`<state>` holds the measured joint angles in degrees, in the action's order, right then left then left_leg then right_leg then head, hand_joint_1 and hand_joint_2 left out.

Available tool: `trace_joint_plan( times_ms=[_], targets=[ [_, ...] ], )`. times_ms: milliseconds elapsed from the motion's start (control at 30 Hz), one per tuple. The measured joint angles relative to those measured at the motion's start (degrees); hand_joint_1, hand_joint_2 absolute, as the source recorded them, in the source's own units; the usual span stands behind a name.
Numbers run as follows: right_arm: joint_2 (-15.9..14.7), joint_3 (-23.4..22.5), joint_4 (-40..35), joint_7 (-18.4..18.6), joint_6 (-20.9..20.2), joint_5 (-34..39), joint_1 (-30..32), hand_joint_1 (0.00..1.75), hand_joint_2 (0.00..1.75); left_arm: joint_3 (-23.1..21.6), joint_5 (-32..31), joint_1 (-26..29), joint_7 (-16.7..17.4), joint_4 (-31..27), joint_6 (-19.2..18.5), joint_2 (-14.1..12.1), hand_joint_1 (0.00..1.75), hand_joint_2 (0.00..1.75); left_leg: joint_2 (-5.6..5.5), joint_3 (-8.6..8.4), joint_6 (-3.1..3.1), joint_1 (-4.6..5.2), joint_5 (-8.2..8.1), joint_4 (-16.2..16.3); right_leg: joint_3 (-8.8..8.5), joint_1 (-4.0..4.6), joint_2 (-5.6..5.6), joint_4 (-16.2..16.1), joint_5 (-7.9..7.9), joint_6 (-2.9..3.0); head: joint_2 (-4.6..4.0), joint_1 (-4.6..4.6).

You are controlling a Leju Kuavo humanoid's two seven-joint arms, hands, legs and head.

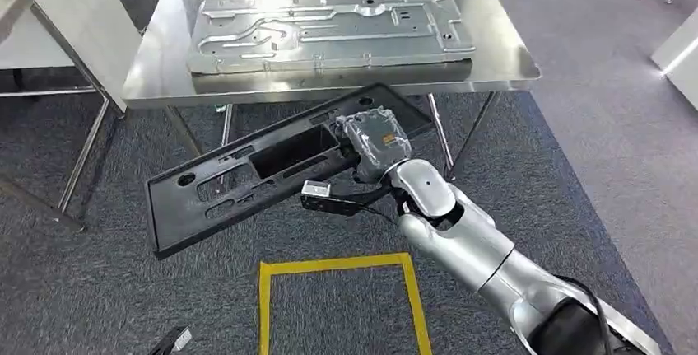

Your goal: Take the parts from the cabinet and place them on the table.

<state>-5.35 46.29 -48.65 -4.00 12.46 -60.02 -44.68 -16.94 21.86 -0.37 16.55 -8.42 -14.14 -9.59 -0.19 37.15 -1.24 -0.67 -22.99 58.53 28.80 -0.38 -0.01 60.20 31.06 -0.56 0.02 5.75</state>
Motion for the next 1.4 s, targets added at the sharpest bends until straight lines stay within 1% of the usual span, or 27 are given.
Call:
trace_joint_plan(
  times_ms=[67, 133, 200, 233, 267, 300, 333, 400, 467, 533, 567, 600, 667, 700, 733, 767, 833, 867, 1000, 1067, 1133, 1200, 1233, 1300, 1333, 1367, 1400],
  targets=[
    [0.0, 0.0, 0.0, -0.2, -0.1, 0.0, -0.1, 1.75, 1.75, 0.0, 0.1, -0.2, 0.0, 0.0, 0.0, 0.0, 0.0, 1.75, -0.03, -1.22, -0.8, 0.09, -0.97, -0.1, 4.73, -0.04, 0.04, 7.9, -0.02, -0.21, -0.02, -0.01],
    [0.0, 0.0, 0.1, -0.2, -0.1, 0.0, 0.2, 1.75, 1.75, 0.0, 0.2, -0.2, 0.0, 0.0, 0.0, 0.0, 0.0, 1.75, -0.17, -2.54, -0.94, 0.2, -2.16, -0.1, 10.37, 0.03, 0.05, 14.6, 3.47, -0.37, -0.02, -0.03],
    [0.0, 0.0, 0.2, -0.2, -0.1, 0.0, 0.3, 1.75, 1.75, 0.0, 0.2, -0.1, 0.0, 0.0, 0.0, 0.0, 0.0, 1.75, -0.37, -4.26, -1.01, 0.37, -3.5, -0.1, 13.38, 0.04, 0.04, 15.1, 5.54, -0.48, -0.02, -0.05],
    [0.0, 0.0, 0.3, -0.2, -0.1, 0.0, 0.3, 1.75, 1.75, 0.0, 0.2, -0.1, 0.0, 0.0, 0.0, 0.0, 0.0, 1.75, -0.47, -5.43, -0.98, 0.45, -4.31, -0.1, 13.39, 0.08, 0.05, 12.4, 4.11, -0.31, -0.02, -0.02],
    [0.0, 0.0, 0.3, -0.2, -0.2, 0.0, 0.1, 1.75, 1.75, 0.0, 0.2, -0.2, 0.0, 0.0, 0.0, 0.0, 0.0, 1.75, -0.52, -6.61, -0.91, 0.55, -5.09, -0.1, 12.67, 0.22, 0.05, 8.5, 1.17, 0.0, -0.02, -0.05],
    [0.0, 0.0, 0.3, -0.2, -0.2, 0.0, 0.0, 1.75, 1.75, 0.0, 0.2, -0.2, -0.1, 0.0, 0.0, 0.0, 0.0, 1.75, -0.55, -7.73, -0.77, 0.61, -5.98, -0.1, 11.65, 0.46, 0.09, 3.7, -3.68, 0.56, -0.02, -0.03],
    [-0.1, 0.0, 0.5, -0.2, -0.2, 0.0, -0.2, 1.75, 1.75, 0.0, 0.2, -0.1, -0.1, 0.0, 0.0, 0.1, 0.0, 1.75, -0.6, -7.93, -0.63, 0.61, -6.67, -0.2, 11.32, 0.79, 0.14, 0.0, -9.93, 1.19, -0.02, -0.07],
    [-0.2, 0.0, 1.0, 0.5, -0.1, -0.7, -1.2, 1.75, 1.75, 0.0, 0.2, -0.5, -0.1, 0.0, -0.1, 0.2, 0.0, 1.75, -0.89, -8.45, 0.21, 0.5, -7.33, -0.7, 10.7, 1.25, 0.36, -0.2, -9.41, 1.8, -0.02, -0.2],
    [-0.2, 0.0, 1.5, 2.0, 0.3, -2.3, -2.1, 1.75, 1.75, 0.0, 0.3, -0.5, -0.1, 0.0, -0.1, 0.2, 0.0, 1.75, -0.87, -9.13, 0.92, 0.6, -6.23, -0.4, 9.89, 1.28, 0.36, -1.4, -9.41, 2.7, -0.02, -0.18],
    [-0.2, -0.1, 2.1, 2.9, 0.7, -2.8, -2.9, 1.75, 1.75, 0.0, 0.3, -0.5, -0.1, 0.0, -0.1, 0.2, 0.0, 1.75, -0.49, -7.07, 1.2, 0.39, -4.85, 4.2, 7.44, 0.88, 0.38, -3.0, -9.08, 3.21, -0.02, -0.2],
    [-0.1, -0.1, 2.6, 3.2, 1.1, -2.9, -3.5, 1.75, 1.75, 0.0, 0.4, -0.6, -0.1, 0.0, -0.1, 0.2, 0.0, 1.75, -0.35, -4.8, 1.37, 0.31, -4.54, 8.0, 6.79, 0.81, 0.32, -3.2, -8.72, 3.55, 0.0, -0.14],
    [0.1, -0.1, 3.2, 3.4, 1.4, -3.0, -4.0, 1.75, 1.75, 0.0, 0.4, -0.7, -0.1, 0.0, -0.1, 0.2, 0.0, 1.75, -0.3, -2.0, 1.78, 0.21, -5.8, 11.8, 6.2, 0.74, 0.35, -3.3, -8.15, 3.58, -0.02, -0.16],
    [0.3, -0.3, 4.6, 4.0, 2.0, -3.1, -4.3, 1.75, 1.75, 0.0, 0.4, -0.6, -0.1, 0.0, 0.0, 0.2, 0.0, 1.75, -0.26, 2.39, 2.56, -0.12, -11.32, 15.8, 4.66, 0.71, 0.43, -3.2, -6.74, 3.49, -0.02, -0.14],
    [0.4, -0.4, 5.3, 4.0, 2.1, -3.1, -4.4, 1.75, 1.75, 0.0, 0.4, -0.6, -0.1, 0.0, 0.0, 0.2, 0.0, 1.75, -0.21, 3.32, 2.54, -0.25, -12.63, 15.3, 3.81, 0.68, 0.44, -3.2, -6.05, 3.34, -0.02, -0.16],
    [0.4, -0.5, 5.9, 4.2, 2.1, -3.1, -4.4, 1.75, 1.75, 0.0, 0.4, -0.6, 0.0, 0.0, 0.0, 0.2, 0.0, 1.75, -0.17, 3.4, 2.73, -0.41, -12.23, 13.3, 2.88, 0.65, 0.43, -3.2, -5.33, 3.17, -0.02, -0.14],
    [0.4, -0.6, 6.3, 4.2, 2.1, -3.1, -4.4, 1.75, 1.75, 0.0, 0.4, -0.5, 0.0, 0.0, 0.0, 0.2, 0.0, 1.75, -0.13, 2.77, 2.69, -0.54, -9.9, 9.8, 1.89, 0.56, 0.4, -3.1, -4.6, 2.97, -0.02, -0.18],
    [0.7, -0.7, 7.3, 4.3, 2.4, -3.3, -4.7, 1.75, 1.75, 0.0, 0.4, -0.3, 0.1, 0.0, 0.0, 0.2, 0.0, 1.75, 0.07, 0.63, 2.89, -0.7, 0.63, 0.2, 0.91, 0.41, 0.36, -3.0, -2.99, 2.4, -0.02, -0.18],
    [1.2, -0.7, 8.1, 4.5, 2.9, -3.7, -4.9, 1.75, 1.75, 0.0, 0.4, -0.2, 0.2, 0.0, 0.0, 0.2, 0.0, 1.75, 0.36, 1.0, 2.44, -0.36, 2.06, -1.3, -0.03, 0.48, 0.5, -2.3, -2.38, 2.03, -0.02, -0.2],
    [1.7, -1.3, 9.7, 4.9, 3.8, -4.0, -5.3, 1.75, 1.75, 0.0, 0.2, -0.3, 0.3, 0.1, 0.0, 0.1, 0.0, 1.75, 0.19, -1.16, 0.08, 0.05, 1.9, -2.8, -0.63, 0.28, 0.66, -2.7, -2.84, 0.49, 0.0, -0.2],
    [1.7, -1.6, 10.5, 4.9, 4.4, -4.2, -5.5, 1.75, 1.75, 0.0, 0.2, -0.4, 0.2, 0.1, 0.0, 0.1, 0.0, 1.75, 0.13, -2.31, -0.79, 0.0, 1.38, -3.1, 1.79, 0.0, 0.47, 2.3, -2.1, 0.15, -0.02, -0.25],
    [1.7, -1.9, 11.2, 4.9, 4.7, -4.4, -5.6, 1.75, 1.75, 0.0, 0.2, -0.5, 0.0, 0.1, -0.1, 0.1, 0.0, 1.75, 0.11, -2.84, -0.9, 0.03, 0.71, -3.1, 7.21, -0.04, 0.45, 10.3, 1.32, -0.15, -0.02, -0.27],
    [1.8, -2.0, 11.9, 4.9, 4.7, -4.6, -5.3, 1.75, 1.75, 0.0, 0.1, -0.5, -0.2, 0.1, -0.2, 0.1, 0.0, 1.75, 0.01, -3.72, -0.84, 0.05, -0.17, -3.1, 11.1, -0.14, 0.44, 14.2, 4.04, -0.36, -0.02, -0.27],
    [1.7, -2.0, 12.3, 4.9, 4.7, -4.6, -5.2, 1.75, 1.75, 0.0, 0.1, -0.5, -0.2, 0.1, -0.2, 0.1, 0.0, 1.75, -0.07, -4.35, -0.74, 0.05, -0.64, -3.1, 11.34, -0.26, 0.42, 12.9, 3.24, -0.47, -0.02, -0.29],
    [1.7, -2.1, 12.7, 5.0, 4.7, -4.7, -5.3, 1.75, 1.75, 0.0, 0.1, -0.4, -0.2, 0.1, -0.2, 0.1, 0.0, 1.75, -0.15, -5.51, -0.41, 0.03, -1.58, -2.9, 9.41, -0.47, 0.35, 5.9, -1.81, -0.23, -0.02, -0.27],
    [1.8, -2.2, 12.9, 5.0, 4.7, -4.7, -5.4, 1.75, 1.75, 0.0, 0.1, -0.5, -0.2, 0.1, -0.2, 0.1, 0.0, 1.75, -0.14, -5.98, -0.11, 0.02, -2.21, -2.7, 7.51, -0.58, 0.24, 0.4, -6.07, -0.06, -0.02, -0.29],
    [1.8, -2.4, 13.0, 4.9, 4.8, -4.7, -5.5, 1.75, 1.75, 0.0, 0.1, -0.6, -0.3, 0.1, -0.2, 0.0, 0.0, 1.75, -0.14, -6.44, 0.26, 0.16, -2.65, -2.3, 7.12, -0.51, 0.05, -2.0, -8.0, 0.17, -0.02, -0.29],
    [1.8, -2.5, 13.2, 4.9, 4.9, -4.7, -5.7, 1.75, 1.75, 0.0, 0.1, -0.7, -0.3, 0.1, -0.2, 0.0, 0.0, 1.75, -0.29, -6.13, 0.66, 0.29, -2.99, -2.4, 7.2, -0.09, 0.06, -2.1, -6.17, 0.62, -0.02, -0.31]
  ],
)
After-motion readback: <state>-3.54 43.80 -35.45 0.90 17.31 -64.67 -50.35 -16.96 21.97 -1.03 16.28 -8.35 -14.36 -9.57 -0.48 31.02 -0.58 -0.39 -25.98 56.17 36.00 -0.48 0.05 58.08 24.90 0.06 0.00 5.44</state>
